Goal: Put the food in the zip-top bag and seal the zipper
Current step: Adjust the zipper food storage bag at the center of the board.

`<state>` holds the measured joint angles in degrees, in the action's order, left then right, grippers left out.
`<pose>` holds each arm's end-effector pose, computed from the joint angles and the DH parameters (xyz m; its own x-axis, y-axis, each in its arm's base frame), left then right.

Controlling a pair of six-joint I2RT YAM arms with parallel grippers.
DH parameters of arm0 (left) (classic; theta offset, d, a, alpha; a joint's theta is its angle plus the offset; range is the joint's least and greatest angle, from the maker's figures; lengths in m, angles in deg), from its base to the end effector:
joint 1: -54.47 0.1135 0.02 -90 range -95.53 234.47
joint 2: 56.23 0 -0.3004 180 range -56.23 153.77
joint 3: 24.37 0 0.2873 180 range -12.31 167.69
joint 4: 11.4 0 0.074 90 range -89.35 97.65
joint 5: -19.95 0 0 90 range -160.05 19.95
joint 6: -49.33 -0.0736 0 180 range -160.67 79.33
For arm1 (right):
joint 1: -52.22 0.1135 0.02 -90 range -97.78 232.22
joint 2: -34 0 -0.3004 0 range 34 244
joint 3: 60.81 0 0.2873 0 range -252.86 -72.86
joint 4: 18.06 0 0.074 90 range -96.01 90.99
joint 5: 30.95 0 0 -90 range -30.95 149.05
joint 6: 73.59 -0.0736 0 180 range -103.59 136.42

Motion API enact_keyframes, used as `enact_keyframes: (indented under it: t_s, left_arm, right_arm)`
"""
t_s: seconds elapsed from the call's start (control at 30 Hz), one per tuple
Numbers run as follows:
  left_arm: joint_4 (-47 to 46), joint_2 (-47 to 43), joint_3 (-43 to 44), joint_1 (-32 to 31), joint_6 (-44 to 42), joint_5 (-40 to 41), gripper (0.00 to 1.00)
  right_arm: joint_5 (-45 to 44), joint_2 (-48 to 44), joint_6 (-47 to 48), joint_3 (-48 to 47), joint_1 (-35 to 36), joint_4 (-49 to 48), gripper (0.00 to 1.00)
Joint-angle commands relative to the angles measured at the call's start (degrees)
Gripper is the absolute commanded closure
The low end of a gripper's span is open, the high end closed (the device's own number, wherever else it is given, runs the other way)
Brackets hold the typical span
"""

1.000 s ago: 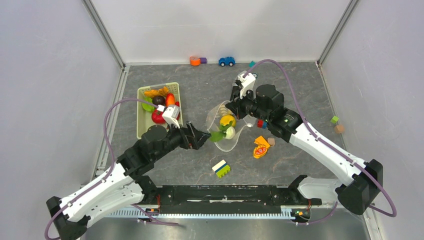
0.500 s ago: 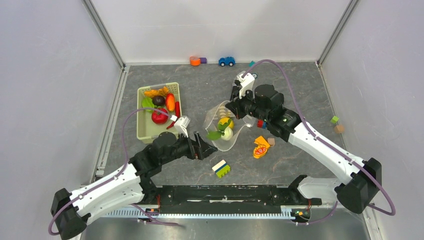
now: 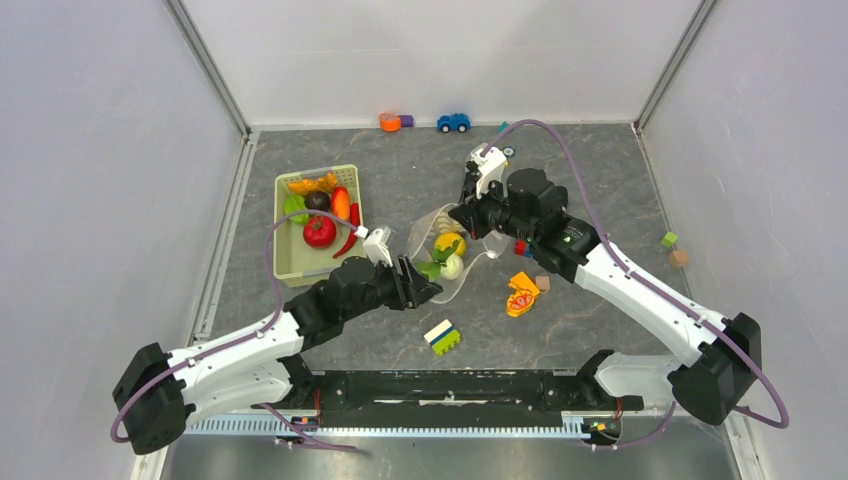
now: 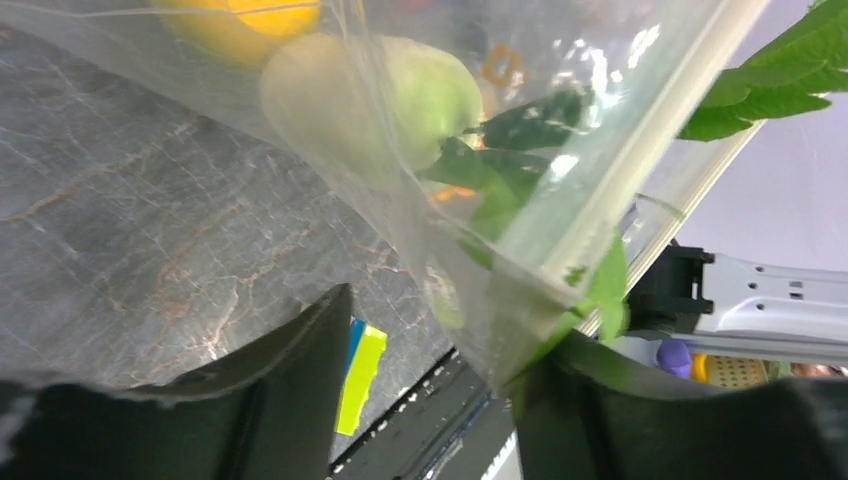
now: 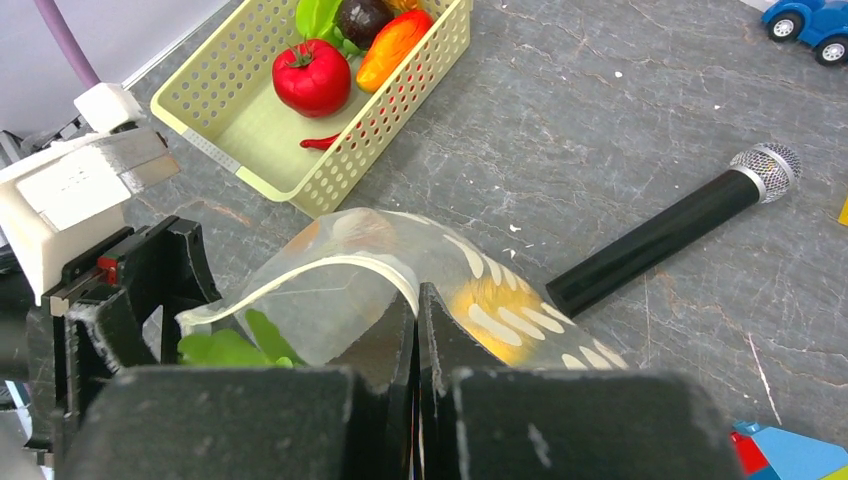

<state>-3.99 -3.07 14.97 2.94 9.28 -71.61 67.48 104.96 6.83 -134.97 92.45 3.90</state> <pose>0.1580 -0.2020 0.2318 -0.7561 -0.2784 -0.5922 0.3413 0.6044 -0.7199 0.2586 0.2329 0.3663 -0.3661 -0.0940 -0.9258 -0.6936 0.6908 0.2041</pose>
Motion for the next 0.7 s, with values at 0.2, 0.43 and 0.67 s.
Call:
enact_keyframes:
  t_s: [0.2, 0.43, 0.67]
  left_arm:
    - [5.1, -0.7, 7.9, -0.4, 3.8, 19.2, 0.81]
    - [17.6, -3.5, 15.6, -0.3, 2.3, 29.3, 0.98]
    - [28.8, -2.6, 28.7, -0.3, -3.7, 31.6, 0.98]
  right_arm:
    - [6.4, -2.4, 5.9, -1.7, -0.1, -1.5, 0.96]
    - [4.8, -5.9, 17.7, -0.6, -0.1, 2.1, 0.97]
    - [0.8, -6.7, 25.6, 0.3, 0.0, 6.6, 0.94]
